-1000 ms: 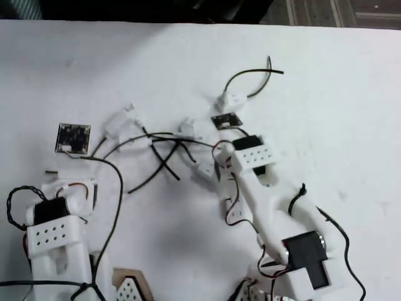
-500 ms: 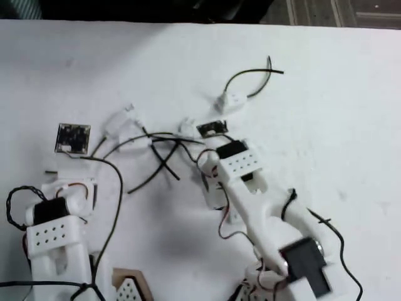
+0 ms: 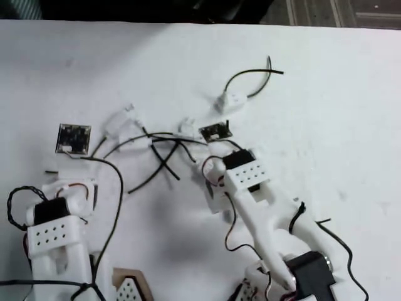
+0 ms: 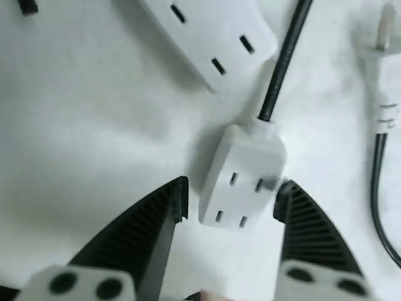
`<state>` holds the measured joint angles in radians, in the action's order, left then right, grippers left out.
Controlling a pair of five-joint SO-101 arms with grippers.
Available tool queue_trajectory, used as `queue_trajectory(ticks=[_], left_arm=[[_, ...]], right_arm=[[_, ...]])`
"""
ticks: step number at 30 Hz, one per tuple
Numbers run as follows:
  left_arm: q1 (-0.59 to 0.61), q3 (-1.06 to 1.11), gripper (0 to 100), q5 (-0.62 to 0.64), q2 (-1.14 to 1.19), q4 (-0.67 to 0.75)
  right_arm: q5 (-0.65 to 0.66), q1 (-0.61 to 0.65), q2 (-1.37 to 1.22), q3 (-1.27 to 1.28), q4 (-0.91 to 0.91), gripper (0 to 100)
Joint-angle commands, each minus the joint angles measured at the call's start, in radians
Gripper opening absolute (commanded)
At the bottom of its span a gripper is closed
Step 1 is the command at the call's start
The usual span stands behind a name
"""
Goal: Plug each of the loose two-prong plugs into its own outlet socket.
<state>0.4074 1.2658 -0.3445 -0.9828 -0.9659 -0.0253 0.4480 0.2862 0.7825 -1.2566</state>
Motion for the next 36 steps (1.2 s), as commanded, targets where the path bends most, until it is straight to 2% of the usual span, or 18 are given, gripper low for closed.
queue_trajectory(ticks=[1, 5, 16, 36], left_arm=[[-0.010, -0.006, 7, 0.002, -0.013, 0.018], [-0.010, -0.006, 7, 0.002, -0.013, 0.018], [-0.010, -0.006, 7, 0.002, -0.013, 0.018], [-0.010, -0.005, 7, 0.002, -0.013, 0.018]], right_arm=[[0.034, -0.064, 0.019, 0.000, 0.015, 22.7], [0.061, -0.099, 0.019, 0.012, 0.015, 22.7], [0.052, -0.030, 0.022, 0.048, 0.015, 22.6], [0.052, -0.028, 0.019, -0.026, 0.013, 22.6]])
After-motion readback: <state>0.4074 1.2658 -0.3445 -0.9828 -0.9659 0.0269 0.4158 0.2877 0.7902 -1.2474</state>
